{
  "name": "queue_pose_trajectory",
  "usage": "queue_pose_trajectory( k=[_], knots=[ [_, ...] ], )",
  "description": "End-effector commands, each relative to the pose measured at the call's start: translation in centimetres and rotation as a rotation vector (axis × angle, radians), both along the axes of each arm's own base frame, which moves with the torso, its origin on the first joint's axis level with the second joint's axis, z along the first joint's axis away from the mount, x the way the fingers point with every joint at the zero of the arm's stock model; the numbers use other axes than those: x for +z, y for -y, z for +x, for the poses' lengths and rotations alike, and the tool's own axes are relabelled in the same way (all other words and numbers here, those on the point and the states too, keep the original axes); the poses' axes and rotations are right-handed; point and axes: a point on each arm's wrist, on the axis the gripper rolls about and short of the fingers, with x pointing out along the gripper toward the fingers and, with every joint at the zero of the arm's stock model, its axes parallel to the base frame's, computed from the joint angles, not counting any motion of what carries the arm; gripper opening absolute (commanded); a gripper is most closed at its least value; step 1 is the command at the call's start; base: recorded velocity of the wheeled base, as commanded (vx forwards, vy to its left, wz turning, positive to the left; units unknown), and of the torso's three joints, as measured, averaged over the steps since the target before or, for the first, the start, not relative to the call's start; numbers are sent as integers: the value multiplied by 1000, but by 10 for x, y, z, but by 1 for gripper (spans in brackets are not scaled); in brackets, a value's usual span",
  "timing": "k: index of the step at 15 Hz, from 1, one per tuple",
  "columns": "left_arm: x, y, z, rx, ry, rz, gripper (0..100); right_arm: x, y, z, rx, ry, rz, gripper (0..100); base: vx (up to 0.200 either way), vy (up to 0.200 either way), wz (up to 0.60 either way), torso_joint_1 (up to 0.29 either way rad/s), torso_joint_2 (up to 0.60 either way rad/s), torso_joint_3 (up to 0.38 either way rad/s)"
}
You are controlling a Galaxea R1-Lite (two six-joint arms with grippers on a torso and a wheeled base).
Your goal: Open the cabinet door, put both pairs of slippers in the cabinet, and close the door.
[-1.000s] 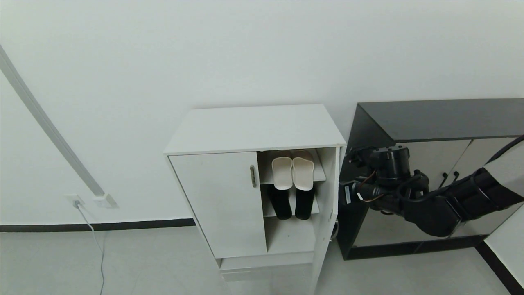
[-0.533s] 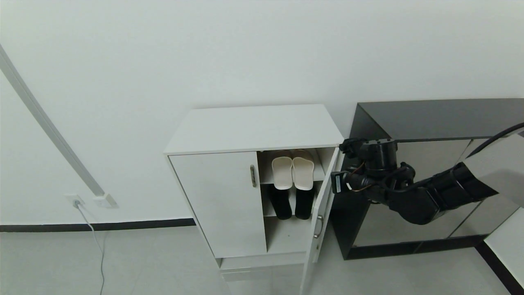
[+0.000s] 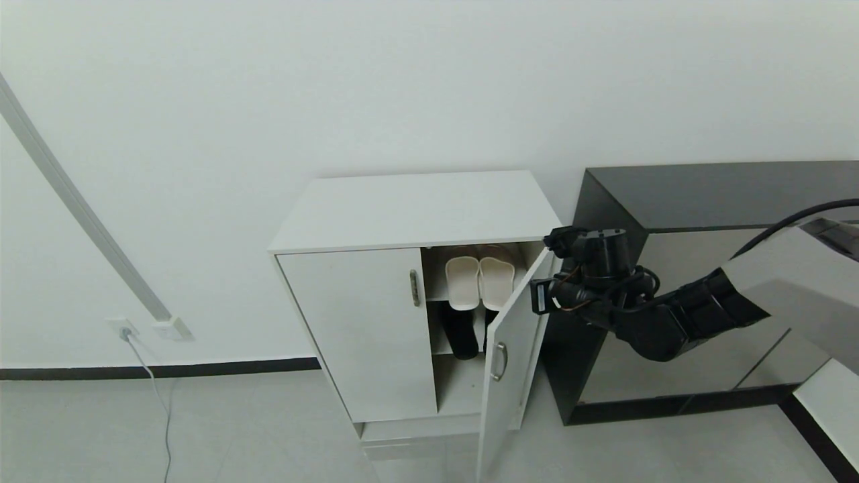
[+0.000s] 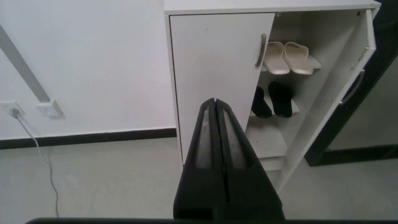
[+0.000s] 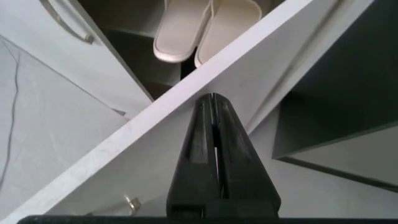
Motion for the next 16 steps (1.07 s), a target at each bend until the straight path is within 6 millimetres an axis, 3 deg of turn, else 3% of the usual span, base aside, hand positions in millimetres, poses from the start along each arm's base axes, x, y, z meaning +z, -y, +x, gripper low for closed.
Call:
queue_pose_trajectory(
  k=[1,10,16],
  knots=[
    [0,0,0,1,-1,0,0,-11,-7,7,5,-12,-3,0,0,0,0,0,0,0],
    [0,0,0,1,-1,0,0,-24,-27,41,-5,33,45,0,0,0,0,0,0,0],
    [0,0,0,1,-1,0,0,-14,-33,53,-6,57,58,0,0,0,0,0,0,0]
  ],
)
